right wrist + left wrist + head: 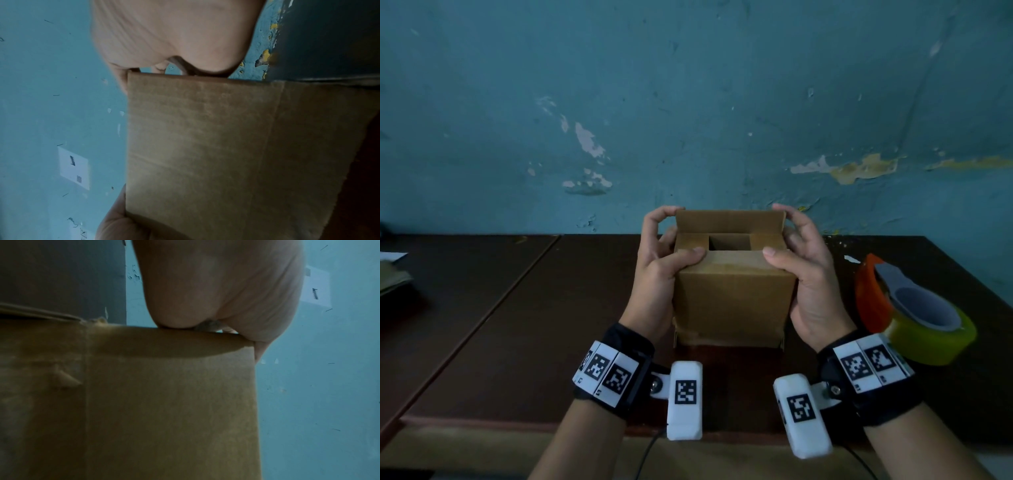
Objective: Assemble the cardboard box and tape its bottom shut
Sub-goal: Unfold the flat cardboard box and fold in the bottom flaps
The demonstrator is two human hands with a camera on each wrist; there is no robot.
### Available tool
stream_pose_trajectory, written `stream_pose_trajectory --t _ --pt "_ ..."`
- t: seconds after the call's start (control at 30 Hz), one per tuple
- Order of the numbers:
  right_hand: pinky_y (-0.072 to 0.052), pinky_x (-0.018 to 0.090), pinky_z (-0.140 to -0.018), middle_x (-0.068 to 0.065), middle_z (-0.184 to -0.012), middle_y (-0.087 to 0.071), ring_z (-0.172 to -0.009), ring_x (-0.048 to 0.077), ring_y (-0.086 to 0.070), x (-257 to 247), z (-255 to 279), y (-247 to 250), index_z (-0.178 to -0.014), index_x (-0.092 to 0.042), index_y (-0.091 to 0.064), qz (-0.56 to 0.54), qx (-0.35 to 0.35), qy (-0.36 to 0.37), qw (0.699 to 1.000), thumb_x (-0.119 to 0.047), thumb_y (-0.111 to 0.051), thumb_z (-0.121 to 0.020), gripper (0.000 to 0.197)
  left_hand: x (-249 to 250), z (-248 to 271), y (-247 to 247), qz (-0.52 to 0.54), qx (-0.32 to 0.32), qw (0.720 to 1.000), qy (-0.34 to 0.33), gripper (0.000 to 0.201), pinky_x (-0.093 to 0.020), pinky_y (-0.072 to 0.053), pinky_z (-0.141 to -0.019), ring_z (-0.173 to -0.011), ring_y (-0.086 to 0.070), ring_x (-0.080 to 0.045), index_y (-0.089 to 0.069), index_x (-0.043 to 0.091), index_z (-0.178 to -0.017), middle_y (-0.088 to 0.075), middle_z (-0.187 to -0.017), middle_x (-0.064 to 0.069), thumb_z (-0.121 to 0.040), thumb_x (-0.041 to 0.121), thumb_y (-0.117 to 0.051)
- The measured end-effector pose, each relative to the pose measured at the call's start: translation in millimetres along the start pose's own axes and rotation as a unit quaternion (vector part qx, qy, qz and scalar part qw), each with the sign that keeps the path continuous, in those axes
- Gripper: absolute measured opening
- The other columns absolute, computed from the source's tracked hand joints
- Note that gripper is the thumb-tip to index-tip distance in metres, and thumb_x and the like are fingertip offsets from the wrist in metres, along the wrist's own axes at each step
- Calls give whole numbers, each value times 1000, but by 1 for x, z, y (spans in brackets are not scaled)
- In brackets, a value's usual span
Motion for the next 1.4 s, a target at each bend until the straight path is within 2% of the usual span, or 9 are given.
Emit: stream_pose_trajectory --t 0.17,0.27,0.4,0.53,0.83,0.97,1.07,1.27,1.4 --pt "-54 42 -89 14 -114 -64 -104 29 -62 -2 0 0 -120 -14 -65 9 -9 8 1000 -5 -66 -75 45 -2 -1 1 -7 0 1000 -21 39 -38 -56 -73 -96 -65 -32 -51 24 -109 -65 -114 -16 -89 -7 -61" --pt "-56 30 -80 10 -107 -64 -96 21 -63 0 0 0 -110 -11 -66 13 -13 11 1000 -6 -66 -75 35 -2 0 0 -7 6 1000 -28 31 -48 -53 -90 -110 -65 -38 -50 21 -104 -69 -122 -17 -86 -1 -63" --pt "-54 31 -87 3 -111 -71 -100 17 -66 3 0 4 -98 -15 -70 36 8 10 999 -11 -70 -74 24 -2 2 -1 -15 16 999 -31 26 -55 -47 -98 -114 -63 -33 -47 17 -101 -68 -127 -19 -85 3 -63" --pt "-52 27 -91 5 -118 -73 -111 16 -67 3 0 6 -94 -14 -70 55 18 18 998 -14 -71 -76 18 0 2 -1 -23 24 999 -36 24 -48 -49 -96 -112 -64 -28 -46 15 -98 -69 -126 -19 -85 6 -64" --pt "-44 55 -109 11 -118 -72 -119 29 -64 7 -2 8 -86 -13 -69 54 45 21 997 -15 -67 -81 5 -1 -1 1 -51 48 997 -38 17 -52 -46 -107 -118 -65 -31 -48 11 -93 -73 -117 -16 -94 -6 -51" --pt "-42 57 -112 10 -116 -72 -118 25 -64 3 -4 7 -84 -14 -69 70 39 16 997 -13 -63 -80 7 -2 -2 1 -46 50 997 -20 26 -54 -46 -105 -119 -64 -33 -49 13 -107 -73 -119 -16 -91 -8 -48" --pt "-41 55 -112 7 -112 -72 -114 20 -65 1 -5 5 -82 -14 -67 79 35 12 996 -12 -61 -77 8 -5 -2 0 -58 45 997 9 29 -56 -48 -103 -120 -62 -39 -57 17 -112 -72 -121 -13 -86 5 -52" --pt "-41 54 -112 2 -106 -73 -113 19 -64 2 -5 5 -78 -15 -66 91 36 13 995 -10 -60 -74 9 -1 -2 -3 -100 16 995 11 21 -50 -46 -99 -122 -58 -40 -69 21 -88 -70 -122 -14 -80 13 -51" --pt "-43 50 -108 -1 -103 -73 -110 15 -65 2 -5 4 -76 -15 -65 101 33 16 994 -9 -59 -73 9 -1 -2 -4 -105 9 994 15 18 -43 -46 -93 -122 -58 -40 -67 17 -86 -70 -121 -14 -79 12 -51"
Point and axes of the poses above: each hand's wrist, its own z-axis away from the middle knuckle, its own y-axis out of the back of the hand, x = y × z, the point moved 6 cm from there along -z, towards the middle knuckle
